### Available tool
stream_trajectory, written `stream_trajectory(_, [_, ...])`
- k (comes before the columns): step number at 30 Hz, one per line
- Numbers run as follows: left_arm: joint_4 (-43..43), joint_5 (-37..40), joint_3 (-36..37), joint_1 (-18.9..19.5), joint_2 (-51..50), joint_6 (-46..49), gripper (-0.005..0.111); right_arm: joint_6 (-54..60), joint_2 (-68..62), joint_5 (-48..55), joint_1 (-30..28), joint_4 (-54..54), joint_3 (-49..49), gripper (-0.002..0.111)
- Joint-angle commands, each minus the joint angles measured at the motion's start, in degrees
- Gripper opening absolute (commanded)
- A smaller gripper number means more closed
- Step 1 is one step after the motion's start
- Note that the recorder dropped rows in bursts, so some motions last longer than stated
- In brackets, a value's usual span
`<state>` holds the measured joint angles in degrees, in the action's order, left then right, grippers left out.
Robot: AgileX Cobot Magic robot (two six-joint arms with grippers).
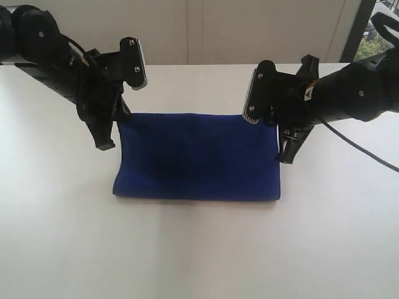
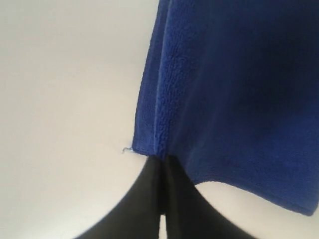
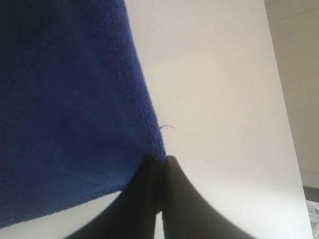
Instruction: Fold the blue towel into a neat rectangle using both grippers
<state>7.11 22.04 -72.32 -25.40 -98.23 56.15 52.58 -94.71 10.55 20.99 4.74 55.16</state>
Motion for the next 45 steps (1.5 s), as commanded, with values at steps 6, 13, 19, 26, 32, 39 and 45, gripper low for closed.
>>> stream_trajectory(6, [-2.0,0.2,-2.5,2.0,-2.4,-1.0,0.000,0.0,-5.6,-3.4,-1.0,0.2,4.0,0.000])
stream_trajectory(13, [-2.0,-2.3,-2.5,2.3,-3.9,-1.0,0.000,0.0,-7.0,-5.1,-1.1,0.2,4.7,0.000])
stream_trajectory(19, [-2.0,-5.0,-2.5,2.3,-4.5,-0.9,0.000,0.0,-7.8,-5.4,-1.1,0.2,4.7,0.000])
stream_trajectory(26, [-2.0,-8.7,-2.5,2.3,-5.3,-0.8,0.000,0.0,-9.2,-6.2,-1.1,0.2,4.7,0.000])
stream_trajectory(32, [-1.9,-8.8,-2.5,2.3,-6.6,-0.9,0.000,0.0,-9.8,-6.5,-1.1,0.2,4.7,0.000])
stream_trajectory(39, [-1.9,-12.2,-2.5,2.3,-9.2,-0.9,0.000,0.0,-10.1,-9.7,-1.1,0.2,4.7,0.000])
stream_trajectory(45, [-1.9,-16.5,-2.5,2.3,-11.5,-0.9,0.000,0.0,-13.2,-13.9,-2.0,0.2,4.7,0.000])
